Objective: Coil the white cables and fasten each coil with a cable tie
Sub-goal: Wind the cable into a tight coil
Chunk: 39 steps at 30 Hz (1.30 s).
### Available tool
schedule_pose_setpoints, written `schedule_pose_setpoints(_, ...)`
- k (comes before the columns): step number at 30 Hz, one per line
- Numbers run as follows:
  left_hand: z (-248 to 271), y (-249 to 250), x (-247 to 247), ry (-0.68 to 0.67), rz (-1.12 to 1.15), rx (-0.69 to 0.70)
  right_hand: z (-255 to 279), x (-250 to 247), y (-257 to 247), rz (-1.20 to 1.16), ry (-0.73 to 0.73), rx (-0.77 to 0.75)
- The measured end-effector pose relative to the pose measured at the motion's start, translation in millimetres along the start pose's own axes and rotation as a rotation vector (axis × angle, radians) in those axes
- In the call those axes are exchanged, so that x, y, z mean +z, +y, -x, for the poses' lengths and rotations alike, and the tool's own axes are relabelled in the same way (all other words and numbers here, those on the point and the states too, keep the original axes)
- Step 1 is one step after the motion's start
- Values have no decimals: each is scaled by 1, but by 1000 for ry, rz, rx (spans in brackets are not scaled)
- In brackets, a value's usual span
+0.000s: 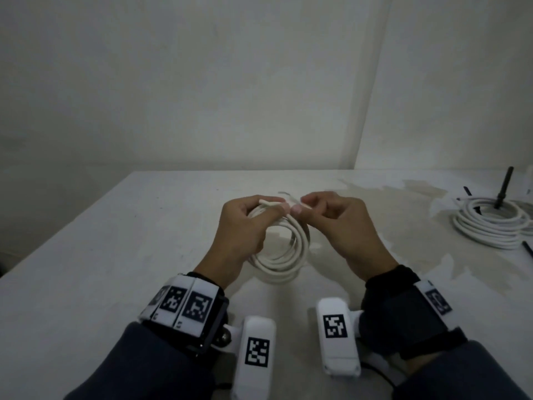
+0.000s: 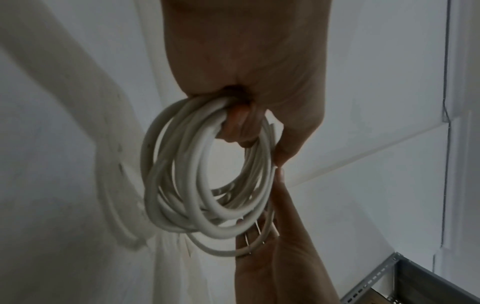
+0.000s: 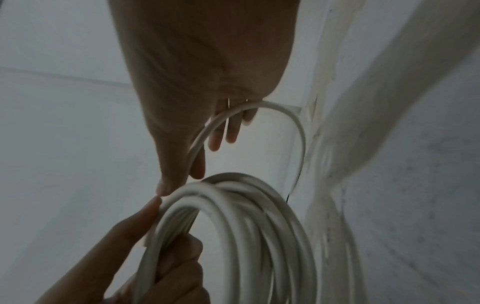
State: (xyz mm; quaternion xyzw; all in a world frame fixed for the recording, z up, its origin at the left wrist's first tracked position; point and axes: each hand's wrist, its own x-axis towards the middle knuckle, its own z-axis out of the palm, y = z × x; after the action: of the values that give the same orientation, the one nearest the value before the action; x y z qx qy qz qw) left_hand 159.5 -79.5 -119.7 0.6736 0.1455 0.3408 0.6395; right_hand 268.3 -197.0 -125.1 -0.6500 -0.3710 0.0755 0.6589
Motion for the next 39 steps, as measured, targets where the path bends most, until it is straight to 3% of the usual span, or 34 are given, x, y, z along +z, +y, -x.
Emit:
schedule_pose_setpoints(5,1,1,-4,9,124,-19,5,7,-8,-216,-187,192)
schedule_pose_setpoints(8,4,6,-3,17,171,-18,8,10,-10,-397,-317,409)
schedule_pose_setpoints(11,5,7,0,74,241,-23,12,14,-12,-532,-479,457)
schedule_pose_setpoints(16,1,-1,0,161,209,-74,14,22,-13,-405,-386,347)
schedule_pose_setpoints(20,0,-2,3,87,227,-141,13,26,-11,-442,-301,331)
schedule_pose_setpoints(24,-1,0,2,44,222,-123,11,24,-9,-467,-223,280)
schedule_pose_setpoints(26,-3,0,1,60,319,-253,8,22,-9,-578,-166,262)
schedule_pose_setpoints(28,-3,-2,-1,16,296,-485,4,18,-11,-731,-113,252)
schedule_pose_setpoints(30,1,-4,-1,-196,120,-708,0,13,-13,-904,-80,255)
schedule_pose_setpoints(32,7,-4,4,-410,36,-823,0,11,-14,-1050,-90,279)
schedule_pose_setpoints(33,9,-5,7,-447,72,-850,0,11,-14,-1100,-104,290)
schedule_pose_setpoints(35,10,-9,12,-402,247,-854,2,14,-14,-1155,-129,307)
schedule_pose_setpoints(39,1,-20,9,-18,555,-689,0,18,-10,-1144,-56,325)
